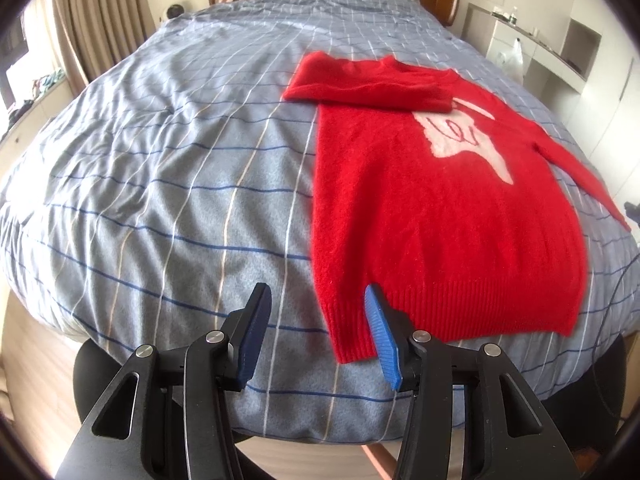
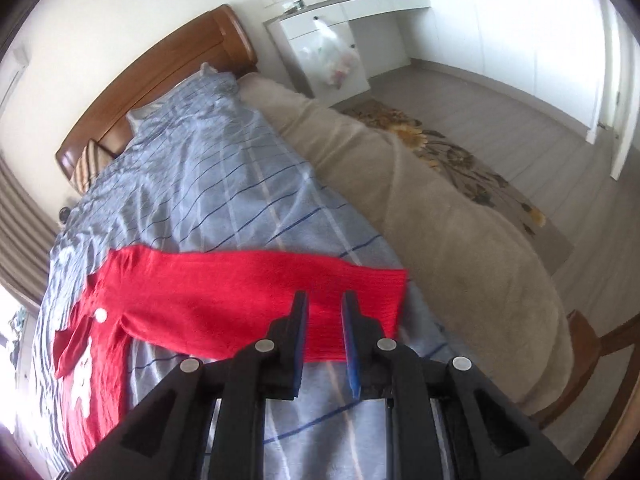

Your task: Fold small clothes

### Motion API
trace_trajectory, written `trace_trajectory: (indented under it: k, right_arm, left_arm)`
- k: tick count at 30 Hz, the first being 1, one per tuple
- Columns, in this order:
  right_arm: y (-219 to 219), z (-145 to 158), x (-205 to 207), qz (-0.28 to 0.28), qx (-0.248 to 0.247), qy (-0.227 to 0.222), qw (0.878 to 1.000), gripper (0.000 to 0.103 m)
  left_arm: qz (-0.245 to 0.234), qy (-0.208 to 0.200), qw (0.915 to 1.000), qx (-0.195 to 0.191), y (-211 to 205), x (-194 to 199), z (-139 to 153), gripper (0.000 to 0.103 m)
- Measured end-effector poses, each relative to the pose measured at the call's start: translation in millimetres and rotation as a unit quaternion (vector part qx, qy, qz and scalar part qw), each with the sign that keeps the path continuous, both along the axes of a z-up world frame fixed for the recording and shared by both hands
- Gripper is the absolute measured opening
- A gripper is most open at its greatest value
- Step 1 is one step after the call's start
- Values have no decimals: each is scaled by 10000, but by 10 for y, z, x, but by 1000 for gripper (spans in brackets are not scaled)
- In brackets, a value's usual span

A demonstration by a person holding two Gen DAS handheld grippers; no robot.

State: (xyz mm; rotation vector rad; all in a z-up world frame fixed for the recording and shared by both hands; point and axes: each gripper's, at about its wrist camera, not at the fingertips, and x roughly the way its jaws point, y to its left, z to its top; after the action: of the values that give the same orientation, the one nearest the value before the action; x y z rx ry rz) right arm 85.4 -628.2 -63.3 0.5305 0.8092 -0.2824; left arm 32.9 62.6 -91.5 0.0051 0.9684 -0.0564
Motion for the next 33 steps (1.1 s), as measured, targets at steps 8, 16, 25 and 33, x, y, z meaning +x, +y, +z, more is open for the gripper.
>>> trace_trajectory:
  k: [8, 16, 25, 33]
  right_arm:
    - [-24, -248, -299, -363, -134, 127, 9992, 16]
    - [664, -55, -537, 390, -489, -170, 9979, 33]
    - [1480, -316, -730, 1030, -448, -39, 9937, 33]
    - [1673, -325, -813, 1200, -752, -8, 9899, 33]
  left_arm:
    - [-429, -312, 9986, 36, -5, 494, 557, 60]
    - [-1601, -216, 9856, 490, -710, 1807, 617, 66]
    - [-2732, 933, 9573, -124, -1292, 2597, -64, 65]
    - [-5408, 514, 8393, 229, -1695, 1275, 176, 68]
